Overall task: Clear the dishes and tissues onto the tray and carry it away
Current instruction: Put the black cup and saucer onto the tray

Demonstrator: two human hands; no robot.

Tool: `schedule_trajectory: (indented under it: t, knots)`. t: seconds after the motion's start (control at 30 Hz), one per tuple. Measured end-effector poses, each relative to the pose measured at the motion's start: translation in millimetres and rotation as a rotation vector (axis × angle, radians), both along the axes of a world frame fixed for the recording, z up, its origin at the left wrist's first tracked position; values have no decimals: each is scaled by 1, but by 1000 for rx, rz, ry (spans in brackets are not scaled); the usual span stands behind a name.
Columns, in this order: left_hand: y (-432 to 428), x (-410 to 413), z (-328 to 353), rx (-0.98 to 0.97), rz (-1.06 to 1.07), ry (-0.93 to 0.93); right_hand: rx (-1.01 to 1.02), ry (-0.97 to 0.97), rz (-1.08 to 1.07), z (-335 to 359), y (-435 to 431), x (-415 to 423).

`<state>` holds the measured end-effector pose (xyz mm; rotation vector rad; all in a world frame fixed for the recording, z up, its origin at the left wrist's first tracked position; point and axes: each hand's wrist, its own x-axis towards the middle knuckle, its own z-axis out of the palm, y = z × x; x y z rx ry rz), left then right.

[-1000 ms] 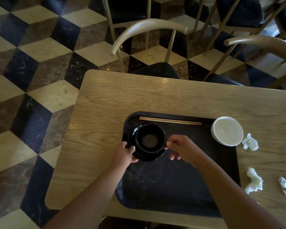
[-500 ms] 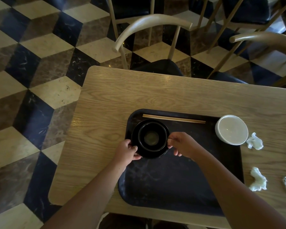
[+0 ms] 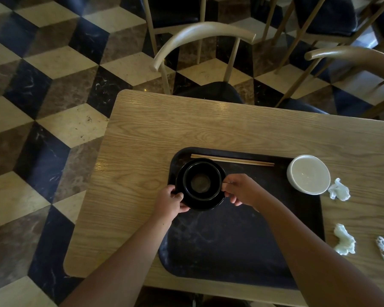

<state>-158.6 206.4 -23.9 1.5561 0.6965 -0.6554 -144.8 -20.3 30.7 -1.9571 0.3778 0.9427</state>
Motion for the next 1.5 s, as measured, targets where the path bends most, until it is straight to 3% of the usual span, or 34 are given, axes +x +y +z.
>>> schedule_trajectory:
  t: [0.63,0.9,1.5]
  knots:
    - [-3,0,19,146,-37,-47,18,61,-51,1,10,1]
    - [-4,-3,16,147,74,-11,-101,20,145,5,10,10]
    - [3,1,8,136,-15,-18,-153,-15,337,10,5,29]
